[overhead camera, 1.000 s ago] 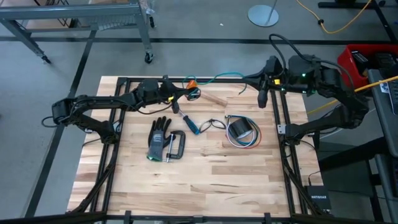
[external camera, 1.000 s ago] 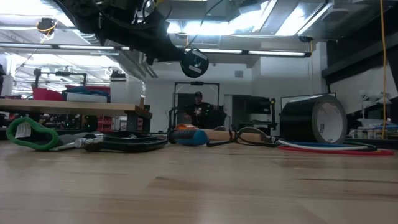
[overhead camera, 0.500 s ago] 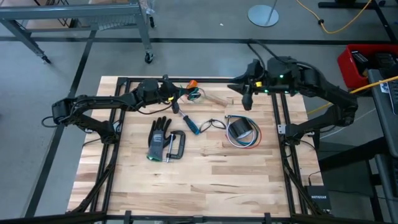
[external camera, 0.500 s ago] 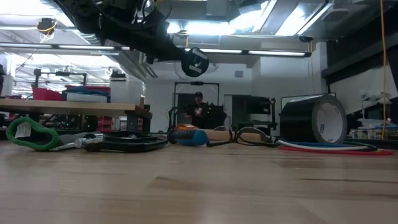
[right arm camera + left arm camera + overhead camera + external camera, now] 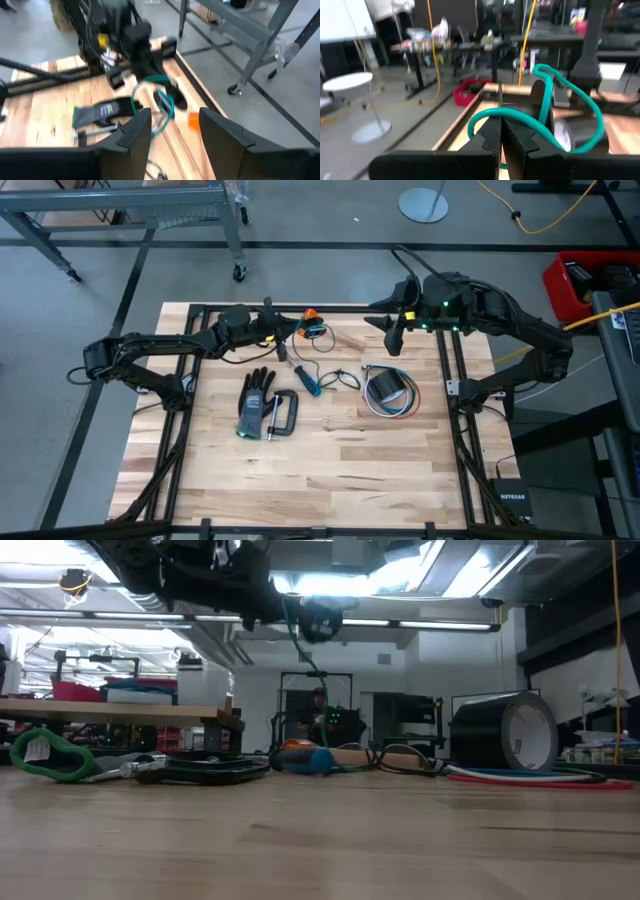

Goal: Coil cords
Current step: Coil the green wire onto the spool

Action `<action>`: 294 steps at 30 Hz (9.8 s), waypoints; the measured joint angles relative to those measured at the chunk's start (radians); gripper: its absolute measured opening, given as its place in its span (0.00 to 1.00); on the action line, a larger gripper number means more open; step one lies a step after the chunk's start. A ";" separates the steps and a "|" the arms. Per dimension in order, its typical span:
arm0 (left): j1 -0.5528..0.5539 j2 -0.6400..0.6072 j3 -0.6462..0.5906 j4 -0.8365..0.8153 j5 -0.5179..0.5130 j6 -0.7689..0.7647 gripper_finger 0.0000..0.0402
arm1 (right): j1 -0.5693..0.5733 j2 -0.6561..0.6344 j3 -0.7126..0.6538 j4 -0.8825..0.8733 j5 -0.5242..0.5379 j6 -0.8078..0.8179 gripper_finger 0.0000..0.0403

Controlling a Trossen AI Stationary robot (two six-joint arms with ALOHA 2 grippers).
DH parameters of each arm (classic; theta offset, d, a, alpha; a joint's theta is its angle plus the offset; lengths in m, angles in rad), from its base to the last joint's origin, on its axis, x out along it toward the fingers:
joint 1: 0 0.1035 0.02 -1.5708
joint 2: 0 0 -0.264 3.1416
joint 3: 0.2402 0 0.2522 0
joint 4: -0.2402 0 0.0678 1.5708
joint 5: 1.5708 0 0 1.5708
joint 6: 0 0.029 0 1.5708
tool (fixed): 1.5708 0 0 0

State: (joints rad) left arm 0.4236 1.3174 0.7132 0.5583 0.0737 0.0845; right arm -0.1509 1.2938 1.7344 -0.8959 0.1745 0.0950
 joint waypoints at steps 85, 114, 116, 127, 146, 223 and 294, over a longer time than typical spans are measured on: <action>-0.075 -0.002 0.001 0.245 0.363 0.026 0.00 | -0.001 0.363 -0.001 0.092 -0.281 -0.228 0.03; -0.074 -0.002 0.001 0.190 0.365 -0.010 0.21 | 0.000 0.303 0.094 -0.147 -0.051 -0.234 0.01; -0.074 -0.002 0.001 0.185 0.364 -0.011 0.22 | 0.000 0.303 0.094 -0.170 -0.047 -0.234 0.01; -0.074 -0.002 0.001 0.185 0.342 0.002 0.22 | 0.000 0.303 0.092 -0.184 -0.039 -0.234 0.00; -0.123 0.021 0.000 0.049 0.341 0.107 0.24 | -0.019 0.302 0.105 -0.102 0.019 -0.225 0.00; -0.095 0.099 0.000 -0.064 -0.166 0.149 0.00 | -0.136 0.227 0.137 -0.136 -0.237 -0.103 0.00; 0.104 0.099 0.001 -0.063 -0.205 -0.670 0.00 | -0.280 0.309 -0.528 0.593 -0.271 -0.218 0.00</action>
State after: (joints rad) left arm 0.5274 1.4164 0.7143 0.4956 -0.1309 -0.5854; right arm -0.4311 1.6025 1.2064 -0.3027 -0.0963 -0.1226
